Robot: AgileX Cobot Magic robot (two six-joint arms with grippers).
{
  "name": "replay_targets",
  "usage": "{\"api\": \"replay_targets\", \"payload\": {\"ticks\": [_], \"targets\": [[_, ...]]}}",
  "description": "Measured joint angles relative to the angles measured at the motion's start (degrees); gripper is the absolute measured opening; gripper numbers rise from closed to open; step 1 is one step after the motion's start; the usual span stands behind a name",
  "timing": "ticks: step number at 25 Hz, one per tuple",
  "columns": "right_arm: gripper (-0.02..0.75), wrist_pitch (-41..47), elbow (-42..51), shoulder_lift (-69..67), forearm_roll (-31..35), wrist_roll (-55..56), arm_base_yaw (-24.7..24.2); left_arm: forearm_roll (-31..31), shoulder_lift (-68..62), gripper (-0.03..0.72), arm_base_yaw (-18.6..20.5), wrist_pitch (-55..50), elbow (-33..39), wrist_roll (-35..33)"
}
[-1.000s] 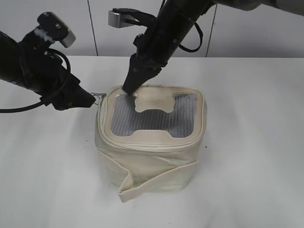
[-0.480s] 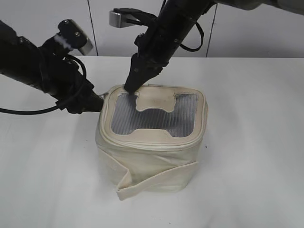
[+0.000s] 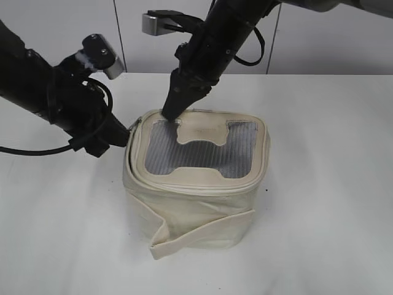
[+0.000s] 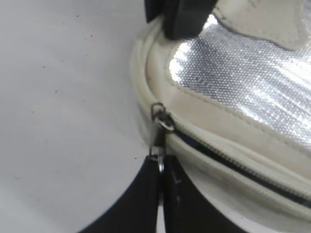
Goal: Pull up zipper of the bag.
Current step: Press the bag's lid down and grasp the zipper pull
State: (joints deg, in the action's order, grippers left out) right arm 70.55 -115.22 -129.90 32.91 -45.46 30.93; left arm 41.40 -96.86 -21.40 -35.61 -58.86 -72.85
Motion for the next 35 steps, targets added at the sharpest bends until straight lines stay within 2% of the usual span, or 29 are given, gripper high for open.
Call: {"api": "replay_targets", "payload": {"ticks": [5, 10, 19, 28, 35], "targets": [[0.039, 0.0, 0.0, 0.0, -0.1, 0.4, 0.0, -1.4, 0.3, -0.003, 0.0, -2.9, -0.2, 4.6], [0.039, 0.0, 0.0, 0.0, -0.1, 1.0, 0.1, -6.7, 3.0, -0.003, -0.1, -5.5, -0.3, 13.2], [0.038, 0.0, 0.0, 0.0, -0.1, 1.5, 0.1, -10.3, 4.2, -0.003, -0.1, -11.4, -0.3, 22.4], [0.038, 0.0, 0.0, 0.0, 0.5, 2.1, 0.4, -11.4, 8.4, -0.003, -0.2, -15.9, -0.2, 28.0], [0.038, 0.0, 0.0, 0.0, 0.4, 2.4, 0.6, -10.8, 10.3, -0.003, -0.3, -17.8, 3.9, 29.5]]}}
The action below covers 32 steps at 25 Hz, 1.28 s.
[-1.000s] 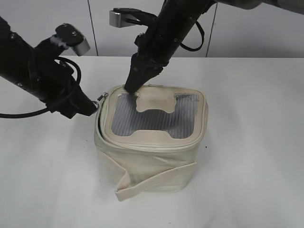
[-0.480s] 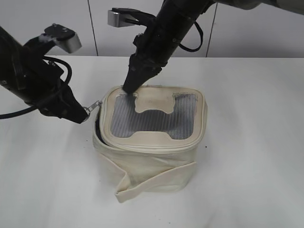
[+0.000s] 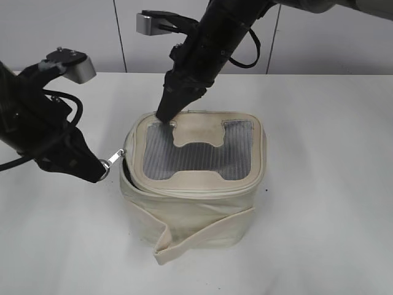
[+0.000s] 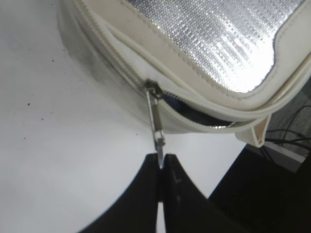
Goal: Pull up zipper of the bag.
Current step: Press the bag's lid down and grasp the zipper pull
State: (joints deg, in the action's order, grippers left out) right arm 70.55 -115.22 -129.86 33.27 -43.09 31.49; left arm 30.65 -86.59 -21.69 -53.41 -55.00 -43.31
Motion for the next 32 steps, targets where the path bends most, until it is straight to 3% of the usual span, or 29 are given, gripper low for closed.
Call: {"api": "replay_targets", "payload": {"ticks": [5, 10, 24, 32], "targets": [[0.038, 0.0, 0.0, 0.0, 0.1, 0.2, 0.0, 3.2, 0.2, -0.003, -0.4, 1.5, 2.4, 0.3], [0.038, 0.0, 0.0, 0.0, -0.1, 0.2, 0.0, 3.5, 1.6, -0.003, -4.4, 1.5, 3.8, 2.0], [0.038, 0.1, 0.1, 0.0, 0.2, 1.3, 0.0, -1.6, 3.8, -0.003, -13.4, 0.6, 4.4, 16.1], [0.038, 0.1, 0.2, 0.0, 0.4, 1.4, 0.0, 1.4, 6.5, -0.003, -17.1, 2.9, 4.5, 19.3]]}}
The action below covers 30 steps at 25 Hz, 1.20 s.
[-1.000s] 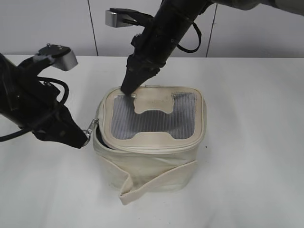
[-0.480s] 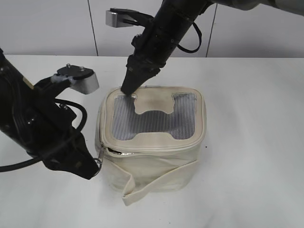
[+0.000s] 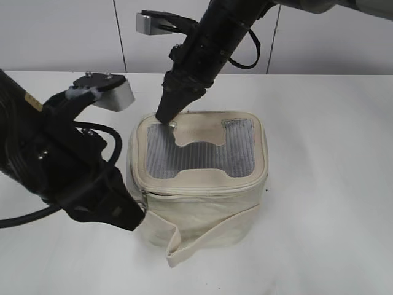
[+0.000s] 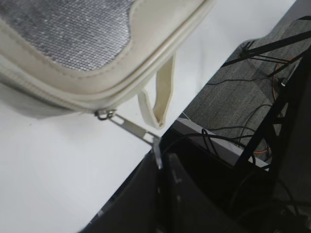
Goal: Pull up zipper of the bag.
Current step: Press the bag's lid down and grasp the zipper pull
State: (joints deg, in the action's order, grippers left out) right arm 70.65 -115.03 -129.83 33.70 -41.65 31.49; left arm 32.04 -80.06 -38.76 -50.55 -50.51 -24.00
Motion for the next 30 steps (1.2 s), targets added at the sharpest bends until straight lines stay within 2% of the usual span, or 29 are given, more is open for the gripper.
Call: {"api": "replay_targets", "payload": {"ticks": [9, 18, 25, 30], "targets": [[0.038, 0.0, 0.0, 0.0, 0.0, 0.1, 0.0, 6.1, -0.1, -0.003, -5.0, 9.0, 0.5, 1.8], [0.038, 0.0, 0.0, 0.1, 0.0, 0.1, -0.1, 16.1, -3.0, -0.003, -6.0, 14.1, 0.5, 1.8], [0.038, 0.0, 0.0, 0.1, 0.0, 0.1, -0.2, 15.9, -7.3, -0.003, -10.5, 16.5, -4.4, 1.8], [0.038, 0.0, 0.0, 0.1, 0.1, 0.1, -0.2, 15.0, -9.3, -0.003, -11.3, 16.6, -5.9, 1.8]]}}
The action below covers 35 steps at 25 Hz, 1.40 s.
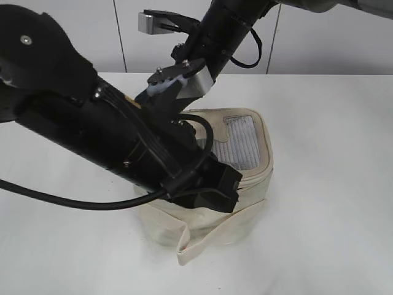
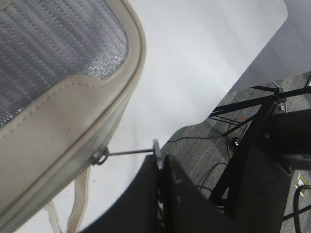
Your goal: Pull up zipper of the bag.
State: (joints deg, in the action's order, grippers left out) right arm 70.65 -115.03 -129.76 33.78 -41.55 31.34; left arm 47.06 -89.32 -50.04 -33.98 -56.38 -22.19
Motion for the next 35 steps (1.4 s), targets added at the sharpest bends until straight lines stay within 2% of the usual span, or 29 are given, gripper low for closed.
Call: {"api": "replay_targets", "payload": {"ticks": [6, 8, 10, 14, 16, 18, 22, 25, 30, 35], "targets": [[0.038, 0.0, 0.0, 0.0, 0.0, 0.1, 0.0, -3.3, 0.1, -0.001, 0.0, -2.4, -0.5, 0.0], [0.038, 0.0, 0.0, 0.0, 0.0, 0.4, 0.0, -4.6, 0.3, 0.028, 0.0, -3.6, -0.5, 0.0], [0.038, -0.1, 0.0, 0.0, -0.1, 0.7, 0.0, -5.6, 1.0, 0.095, -0.2, -4.7, -0.5, 0.0], [0.042, -0.1, 0.0, 0.0, -0.3, 1.4, -0.1, -7.9, 4.8, 0.321, 0.1, -5.2, -0.5, 1.1], [0.044, -0.1, 0.0, 0.0, -0.3, 1.7, -0.1, -9.3, 6.9, 0.392, 1.5, -4.9, -0.5, 1.5], [0.047, -0.1, 0.0, 0.0, -0.3, 1.9, -0.1, -11.4, 9.3, 0.424, 2.9, -4.9, -0.5, 2.0], [0.067, -0.1, 0.0, 0.0, -0.4, 2.7, -0.1, -15.6, 12.6, 0.442, 6.6, -4.9, -0.6, 2.4], [0.152, -0.2, 0.0, 0.0, -0.4, 3.3, -0.1, -18.2, 13.0, 0.444, 10.1, -3.8, -0.6, 2.4], [0.404, -0.5, -0.1, 0.7, -2.4, 6.1, -0.6, -19.3, 12.8, 0.445, 16.4, 2.1, -0.6, 2.6], [0.455, -0.5, -0.1, 3.1, -5.7, 7.8, -1.4, -19.9, 11.8, 0.445, 20.1, 9.5, -0.6, 2.6]]}}
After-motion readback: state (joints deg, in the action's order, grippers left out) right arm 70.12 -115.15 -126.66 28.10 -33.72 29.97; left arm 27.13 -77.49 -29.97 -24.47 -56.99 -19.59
